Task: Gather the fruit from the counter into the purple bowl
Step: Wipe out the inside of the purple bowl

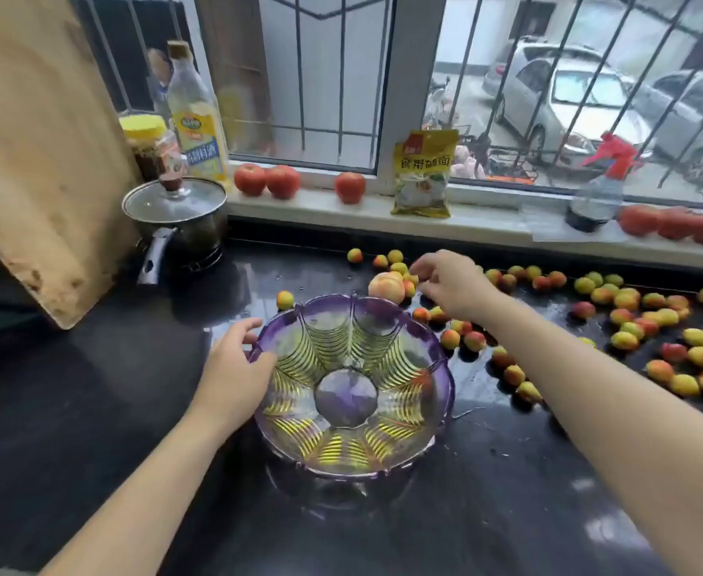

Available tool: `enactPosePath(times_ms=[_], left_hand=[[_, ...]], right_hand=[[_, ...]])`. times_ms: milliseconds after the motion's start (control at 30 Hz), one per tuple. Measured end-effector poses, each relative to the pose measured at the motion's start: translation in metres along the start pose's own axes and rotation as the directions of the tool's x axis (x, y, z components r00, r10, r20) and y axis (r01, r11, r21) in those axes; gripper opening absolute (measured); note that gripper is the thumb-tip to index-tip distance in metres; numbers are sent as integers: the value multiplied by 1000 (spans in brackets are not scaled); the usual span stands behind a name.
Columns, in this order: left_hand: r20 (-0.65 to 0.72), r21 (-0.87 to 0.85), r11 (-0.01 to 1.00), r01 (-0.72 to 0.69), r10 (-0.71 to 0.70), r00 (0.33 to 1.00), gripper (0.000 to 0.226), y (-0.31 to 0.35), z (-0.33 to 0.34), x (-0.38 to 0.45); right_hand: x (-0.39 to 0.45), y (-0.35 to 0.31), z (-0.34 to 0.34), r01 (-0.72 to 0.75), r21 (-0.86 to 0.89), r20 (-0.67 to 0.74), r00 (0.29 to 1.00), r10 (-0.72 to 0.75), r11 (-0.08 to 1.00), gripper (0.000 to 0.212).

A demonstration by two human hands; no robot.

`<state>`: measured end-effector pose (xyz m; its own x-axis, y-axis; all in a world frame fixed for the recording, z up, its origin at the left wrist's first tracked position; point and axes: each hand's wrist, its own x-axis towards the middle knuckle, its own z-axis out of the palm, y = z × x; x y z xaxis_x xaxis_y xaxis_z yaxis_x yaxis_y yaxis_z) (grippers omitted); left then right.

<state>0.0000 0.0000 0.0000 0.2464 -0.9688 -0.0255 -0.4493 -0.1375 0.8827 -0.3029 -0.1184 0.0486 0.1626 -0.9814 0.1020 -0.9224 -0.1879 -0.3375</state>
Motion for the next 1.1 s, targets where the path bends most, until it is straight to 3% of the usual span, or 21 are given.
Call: enactPosePath(times_ms=[100, 167, 233, 367, 433, 500, 567, 633, 700, 800, 933, 1033, 1100], left_hand=[[40, -87, 996, -23, 27, 999, 36, -13, 6, 1], [66, -122, 992, 18, -10, 998, 39, -18, 10, 1], [98, -187, 979, 77, -59, 993, 44, -21, 10, 2], [157, -237, 965, 115, -79, 984, 50, -22, 4, -1], [179, -254, 956, 145, -101, 979, 54, -28, 2, 0], [219, -294, 940, 170, -107, 970, 66, -33, -1, -4], [246, -387, 903, 190, -98, 964, 76, -39, -1, -9], [253, -487, 851, 194, -75, 965, 76, -41, 1, -16], [242, -538, 821, 190, -65, 968, 77, -42, 3, -26], [203, -555, 821, 137, -27, 979, 76, -51, 4, -38], [141, -531, 843, 82, -7, 990, 65, -56, 3, -49], [124, -540, 839, 64, 4, 992, 59, -54, 1, -51], [119, -552, 831, 66, 1, 993, 56, -52, 0, -52]], right_hand=[[44, -13, 20, 219, -203, 253, 953, -165, 954, 50], [71, -16, 38, 278, -333, 391, 910, -136, 901, 51], [80, -14, 54, 318, -428, 444, 889, -109, 846, 50], [76, -23, 52, 324, -442, 427, 896, -122, 836, 45], [69, -28, 40, 296, -397, 374, 917, -141, 869, 47], [55, -31, 20, 233, -325, 228, 960, -163, 917, 61], [31, -34, -1, 147, -95, 37, 989, -144, 984, 69], [-11, -39, -15, 64, 166, -51, 997, -56, 984, 66], [-61, -51, -17, 17, 292, 23, 999, -25, 956, 61], [-108, -75, 4, -20, 285, 190, 981, -36, 958, 55], [-110, -99, 41, -33, 167, 255, 967, -11, 985, 60], [-91, -117, 53, -130, 195, 242, 967, 81, 972, 50], [-80, -128, 63, -174, 188, 236, 963, 127, 967, 55]])
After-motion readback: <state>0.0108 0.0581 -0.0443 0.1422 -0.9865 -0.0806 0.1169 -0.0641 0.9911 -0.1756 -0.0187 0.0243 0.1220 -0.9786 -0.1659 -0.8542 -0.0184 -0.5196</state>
